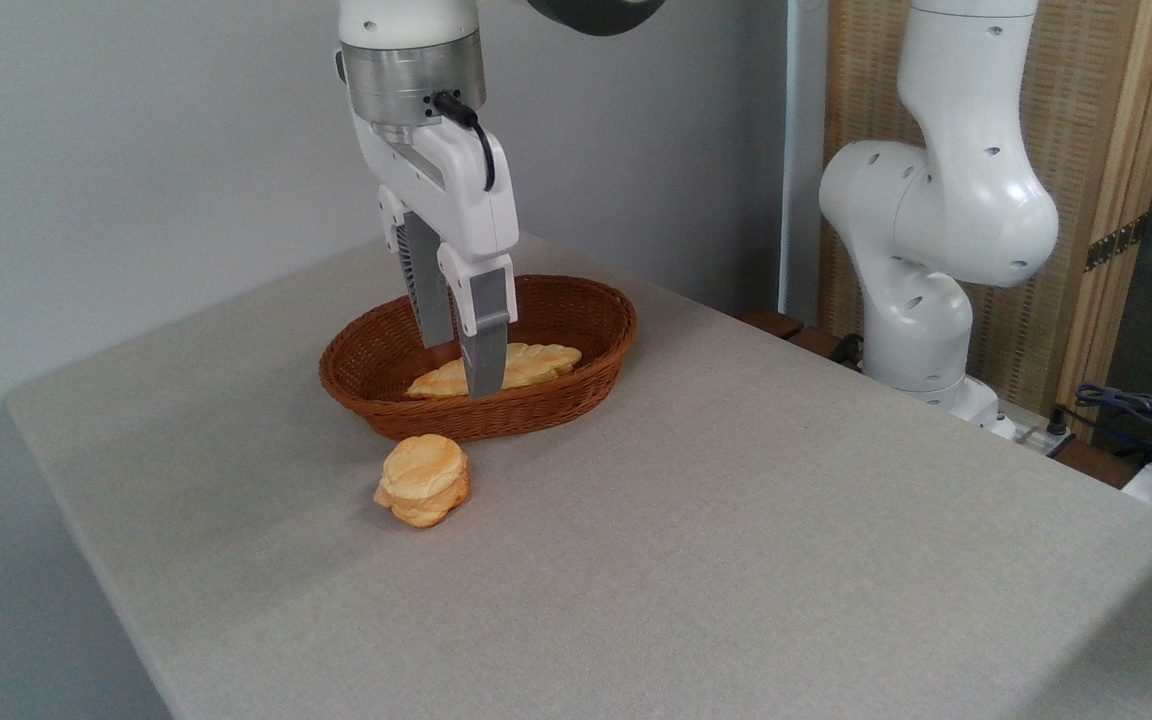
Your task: Put bread into the basket
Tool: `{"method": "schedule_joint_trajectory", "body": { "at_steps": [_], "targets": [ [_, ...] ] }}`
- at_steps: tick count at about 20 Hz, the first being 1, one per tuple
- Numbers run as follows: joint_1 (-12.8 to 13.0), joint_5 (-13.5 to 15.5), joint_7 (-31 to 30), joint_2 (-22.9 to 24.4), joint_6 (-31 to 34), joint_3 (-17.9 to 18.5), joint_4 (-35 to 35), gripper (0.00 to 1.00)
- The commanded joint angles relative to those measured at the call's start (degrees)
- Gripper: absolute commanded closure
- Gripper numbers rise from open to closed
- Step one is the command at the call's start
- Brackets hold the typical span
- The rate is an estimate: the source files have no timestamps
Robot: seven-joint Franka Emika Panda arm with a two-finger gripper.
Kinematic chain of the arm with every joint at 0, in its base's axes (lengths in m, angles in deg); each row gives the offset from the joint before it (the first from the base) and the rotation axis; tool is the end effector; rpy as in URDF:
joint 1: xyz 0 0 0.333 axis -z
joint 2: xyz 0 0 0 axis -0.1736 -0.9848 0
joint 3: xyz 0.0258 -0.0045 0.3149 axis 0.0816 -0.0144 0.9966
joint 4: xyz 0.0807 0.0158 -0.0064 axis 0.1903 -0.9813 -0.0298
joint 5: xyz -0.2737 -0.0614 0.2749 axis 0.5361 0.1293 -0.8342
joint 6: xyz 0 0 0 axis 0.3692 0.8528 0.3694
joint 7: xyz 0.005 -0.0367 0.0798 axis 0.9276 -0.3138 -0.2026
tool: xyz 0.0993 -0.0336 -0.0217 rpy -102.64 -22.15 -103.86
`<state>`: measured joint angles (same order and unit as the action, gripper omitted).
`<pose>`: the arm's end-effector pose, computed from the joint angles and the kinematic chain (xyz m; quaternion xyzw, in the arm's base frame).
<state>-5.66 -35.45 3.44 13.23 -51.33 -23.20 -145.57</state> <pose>0.5173 -0.0653 0.5759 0.8885 -0.4571 0.0372 0.0149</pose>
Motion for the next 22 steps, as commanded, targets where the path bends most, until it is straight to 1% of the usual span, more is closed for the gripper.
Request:
{"method": "schedule_joint_trajectory", "body": {
  "at_steps": [1,22],
  "targets": [
    [0.5,-0.2,-1.3,0.0,2.9,2.1,1.0,0.0],
    [0.5,-0.2,-1.3,-0.1,3.8,2.1,1.0,0.0]
  ]
}}
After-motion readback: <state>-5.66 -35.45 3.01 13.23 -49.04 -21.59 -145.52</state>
